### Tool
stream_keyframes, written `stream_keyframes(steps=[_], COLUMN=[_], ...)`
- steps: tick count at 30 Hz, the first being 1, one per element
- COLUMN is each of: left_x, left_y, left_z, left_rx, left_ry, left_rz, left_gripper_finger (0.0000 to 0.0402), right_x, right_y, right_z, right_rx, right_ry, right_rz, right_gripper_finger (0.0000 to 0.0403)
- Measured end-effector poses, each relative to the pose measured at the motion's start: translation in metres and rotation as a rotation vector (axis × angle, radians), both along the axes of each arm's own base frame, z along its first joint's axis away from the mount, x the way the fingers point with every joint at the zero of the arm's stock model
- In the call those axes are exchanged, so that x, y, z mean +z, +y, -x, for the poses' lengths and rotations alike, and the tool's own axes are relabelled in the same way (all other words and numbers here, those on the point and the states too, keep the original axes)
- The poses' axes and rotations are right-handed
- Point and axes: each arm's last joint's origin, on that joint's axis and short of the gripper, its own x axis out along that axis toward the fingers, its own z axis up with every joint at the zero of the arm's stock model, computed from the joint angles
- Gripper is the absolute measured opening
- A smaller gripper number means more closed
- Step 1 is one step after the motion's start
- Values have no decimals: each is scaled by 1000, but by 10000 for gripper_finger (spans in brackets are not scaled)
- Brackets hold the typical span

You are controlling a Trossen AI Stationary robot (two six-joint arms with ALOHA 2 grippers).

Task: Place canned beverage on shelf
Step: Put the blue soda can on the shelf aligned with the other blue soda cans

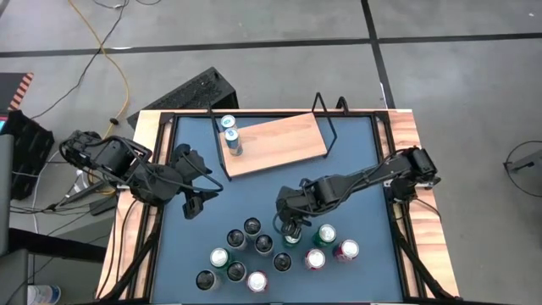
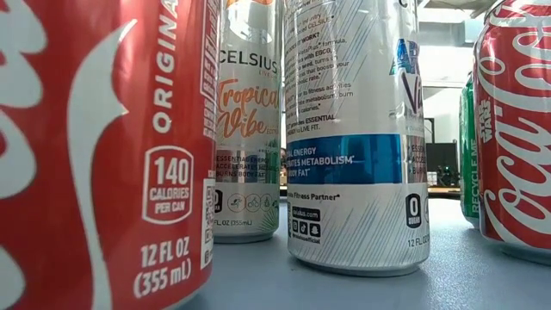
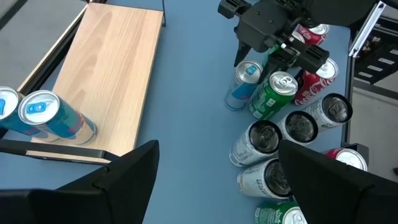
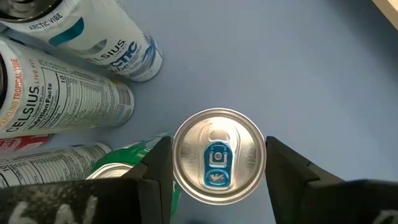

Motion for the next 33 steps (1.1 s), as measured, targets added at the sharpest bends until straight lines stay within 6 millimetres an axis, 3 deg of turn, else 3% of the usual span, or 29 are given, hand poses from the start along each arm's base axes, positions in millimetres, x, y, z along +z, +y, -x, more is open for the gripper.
stream_keyframes(steps=[7,15,33], left_x=[0,0,-2], left_y=[0,0,2], left_z=[0,0,2], left_rx=[1,10,16], left_ry=[0,-6,20], left_rz=[0,-6,-34], left_gripper_finger=[316,316,316], right_x=[1,24,60], right_y=[-1,-14,-87], right_z=[0,-5,-23], right_rx=[-19,52,330], right_ry=[2,-7,-111], right_rz=[-8,11,144], right_gripper_finger=[176,176,177])
